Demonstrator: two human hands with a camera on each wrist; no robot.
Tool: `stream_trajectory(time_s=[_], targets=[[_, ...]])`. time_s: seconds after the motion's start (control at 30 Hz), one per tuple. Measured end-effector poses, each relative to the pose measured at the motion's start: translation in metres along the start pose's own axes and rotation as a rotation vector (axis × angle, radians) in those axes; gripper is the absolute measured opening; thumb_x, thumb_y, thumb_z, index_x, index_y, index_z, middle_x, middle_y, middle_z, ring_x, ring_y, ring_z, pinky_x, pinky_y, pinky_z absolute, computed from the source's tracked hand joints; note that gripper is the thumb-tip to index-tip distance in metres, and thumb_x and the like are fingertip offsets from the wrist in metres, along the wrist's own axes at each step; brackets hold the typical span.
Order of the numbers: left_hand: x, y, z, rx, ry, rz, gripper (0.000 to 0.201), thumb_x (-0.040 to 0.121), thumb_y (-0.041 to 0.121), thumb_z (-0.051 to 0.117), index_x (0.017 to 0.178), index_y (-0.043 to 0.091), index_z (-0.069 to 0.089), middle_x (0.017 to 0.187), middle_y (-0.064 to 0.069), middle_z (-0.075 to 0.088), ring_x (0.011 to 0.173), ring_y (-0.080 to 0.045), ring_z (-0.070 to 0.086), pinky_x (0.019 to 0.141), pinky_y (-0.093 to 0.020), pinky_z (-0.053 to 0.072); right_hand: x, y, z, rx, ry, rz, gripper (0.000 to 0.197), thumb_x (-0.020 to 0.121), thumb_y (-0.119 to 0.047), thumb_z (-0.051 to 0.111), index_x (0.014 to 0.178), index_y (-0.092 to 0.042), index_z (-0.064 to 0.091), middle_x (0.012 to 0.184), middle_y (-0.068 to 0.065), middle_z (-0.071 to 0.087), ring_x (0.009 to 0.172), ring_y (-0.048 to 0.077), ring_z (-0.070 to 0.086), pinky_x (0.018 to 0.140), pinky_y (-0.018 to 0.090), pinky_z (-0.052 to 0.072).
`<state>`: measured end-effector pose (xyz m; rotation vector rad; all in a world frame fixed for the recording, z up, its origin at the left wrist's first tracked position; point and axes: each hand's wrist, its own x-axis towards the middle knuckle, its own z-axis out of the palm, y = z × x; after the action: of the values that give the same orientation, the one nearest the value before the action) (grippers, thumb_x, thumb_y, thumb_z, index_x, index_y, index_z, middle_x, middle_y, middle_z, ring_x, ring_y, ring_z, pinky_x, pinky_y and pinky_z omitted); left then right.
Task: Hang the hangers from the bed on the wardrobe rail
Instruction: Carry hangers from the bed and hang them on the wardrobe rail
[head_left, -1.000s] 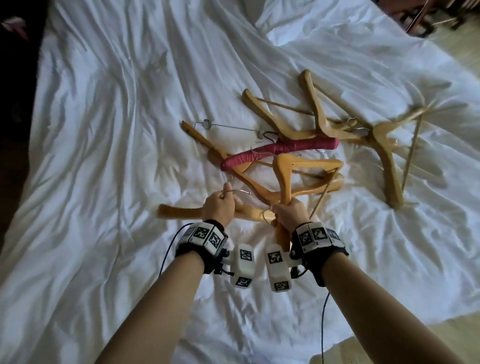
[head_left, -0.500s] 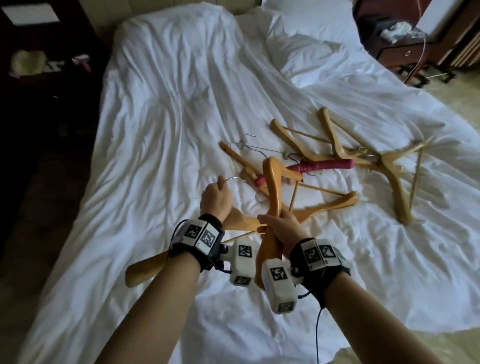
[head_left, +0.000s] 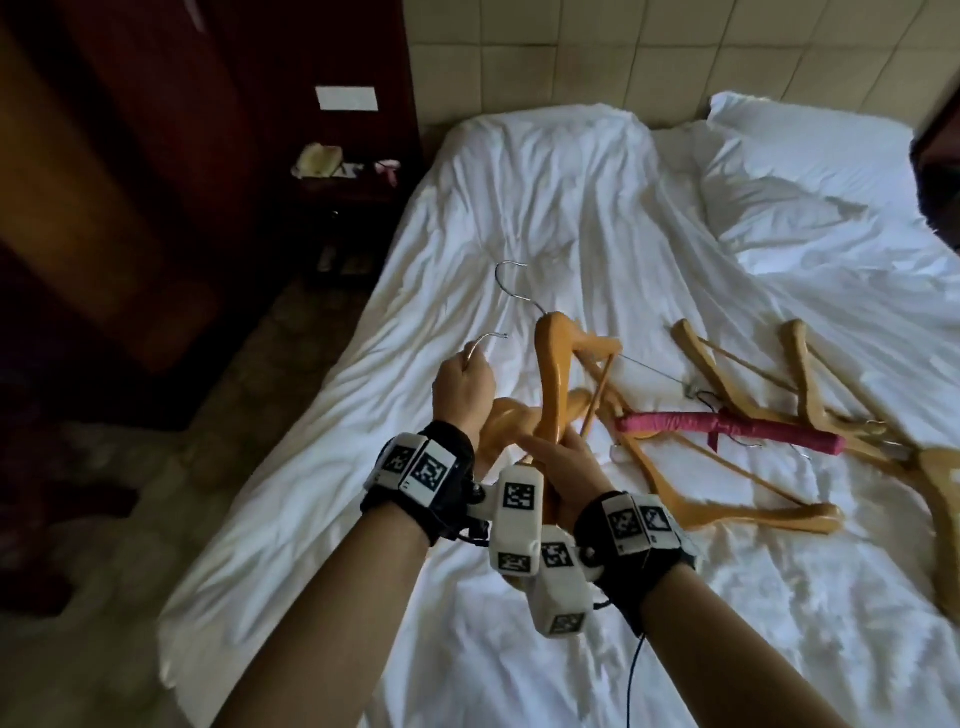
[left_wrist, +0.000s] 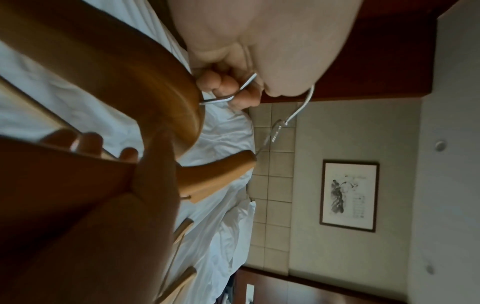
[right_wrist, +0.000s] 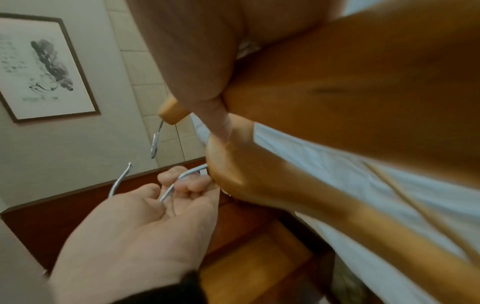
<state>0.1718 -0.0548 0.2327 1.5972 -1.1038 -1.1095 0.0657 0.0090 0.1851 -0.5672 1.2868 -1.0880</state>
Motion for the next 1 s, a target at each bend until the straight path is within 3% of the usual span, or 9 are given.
stream_trajectory(time_s=[0.1, 0.17, 0.4, 0.5, 0.63, 0.7, 0.8, 0.9, 1.0], targets=[[-0.025, 0.015, -0.010, -0.107, 0.026, -0.018, 0.045, 0.101, 0.032, 0.033, 0.075, 0.004, 0.056, 0.069, -0.017, 0.058, 0.059, -0.033, 0.051, 0.060, -0.035, 0.046, -0.014, -0.003, 0.007, 0.097, -0.132, 0.066, 0.012, 0.091, -0.003, 0.057, 0.102, -0.008, 0.059, 0.072, 0.009, 0.064, 0.063, 0.024, 0.060, 0.062, 0.035, 0.053], [-0.038, 0.024, -0.018, -0.179, 0.052, -0.053, 0.042, 0.102, 0.029, 0.033, 0.066, 0.013, 0.044, 0.060, -0.003, 0.042, 0.049, -0.016, 0.036, 0.051, -0.025, 0.036, -0.019, -0.005, 0.008, 0.160, -0.185, 0.099, 0.023, 0.090, -0.005, 0.059, 0.113, -0.003, 0.057, 0.085, 0.014, 0.064, 0.071, 0.028, 0.062, 0.068, 0.039, 0.055], [-0.082, 0.040, -0.061, -0.327, 0.213, -0.059, 0.031, 0.100, 0.024, 0.039, 0.071, 0.014, 0.045, 0.058, 0.000, 0.040, 0.050, -0.011, 0.037, 0.054, -0.022, 0.040, -0.047, -0.023, 0.036, 0.141, -0.407, 0.097, 0.010, 0.092, -0.008, 0.057, 0.101, -0.011, 0.060, 0.080, 0.011, 0.065, 0.060, 0.018, 0.066, 0.051, 0.028, 0.055], [-0.101, 0.046, -0.098, -0.307, 0.275, 0.006, 0.020, 0.097, 0.028, 0.049, 0.085, 0.012, 0.050, 0.064, 0.000, 0.048, 0.055, -0.011, 0.045, 0.058, -0.023, 0.043, -0.060, -0.026, 0.066, 0.094, -0.471, 0.092, 0.022, 0.091, -0.007, 0.058, 0.113, -0.009, 0.056, 0.084, 0.012, 0.064, 0.062, 0.019, 0.067, 0.050, 0.028, 0.055], [-0.133, 0.030, -0.151, -0.070, 0.230, 0.056, 0.029, 0.084, 0.040, 0.068, 0.102, 0.021, 0.057, 0.100, 0.003, 0.063, 0.097, -0.015, 0.061, 0.081, -0.029, 0.050, -0.078, -0.028, 0.120, 0.029, -0.604, 0.056, 0.022, 0.095, -0.008, 0.052, 0.116, -0.008, 0.054, 0.082, 0.012, 0.063, 0.057, 0.016, 0.067, 0.047, 0.024, 0.054], [-0.152, 0.008, -0.172, -0.141, 0.112, -0.040, 0.028, 0.087, 0.047, 0.062, 0.110, 0.030, 0.061, 0.107, 0.009, 0.066, 0.107, -0.015, 0.062, 0.082, -0.024, 0.050, -0.089, -0.027, 0.151, -0.006, -0.651, 0.056, 0.028, 0.095, -0.011, 0.053, 0.122, -0.007, 0.053, 0.086, 0.013, 0.064, 0.065, 0.019, 0.068, 0.050, 0.026, 0.055], [-0.177, -0.028, -0.211, -0.371, 0.049, -0.149, 0.053, 0.085, 0.064, 0.053, 0.124, 0.028, 0.061, 0.116, 0.000, 0.070, 0.110, -0.019, 0.065, 0.098, -0.039, 0.049, -0.115, -0.014, 0.202, -0.078, -0.725, 0.074, 0.030, 0.091, -0.016, 0.060, 0.121, -0.013, 0.056, 0.099, 0.015, 0.065, 0.086, 0.027, 0.066, 0.060, 0.033, 0.056], [-0.204, -0.042, -0.264, -0.342, 0.197, -0.153, 0.051, 0.081, 0.068, 0.054, 0.111, 0.030, 0.070, 0.110, -0.002, 0.073, 0.107, -0.021, 0.067, 0.098, -0.043, 0.049, -0.149, 0.010, 0.253, -0.168, -0.809, 0.123, 0.022, 0.088, -0.017, 0.065, 0.110, -0.016, 0.063, 0.103, 0.016, 0.068, 0.095, 0.031, 0.065, 0.073, 0.043, 0.054], [-0.234, -0.054, -0.329, -0.262, 0.458, -0.111, 0.039, 0.085, 0.058, 0.058, 0.092, 0.023, 0.072, 0.091, -0.001, 0.075, 0.091, -0.021, 0.070, 0.087, -0.038, 0.055, -0.188, 0.037, 0.302, -0.243, -0.931, 0.163, 0.017, 0.087, -0.014, 0.065, 0.104, -0.012, 0.067, 0.099, 0.019, 0.070, 0.095, 0.035, 0.067, 0.084, 0.051, 0.053]])
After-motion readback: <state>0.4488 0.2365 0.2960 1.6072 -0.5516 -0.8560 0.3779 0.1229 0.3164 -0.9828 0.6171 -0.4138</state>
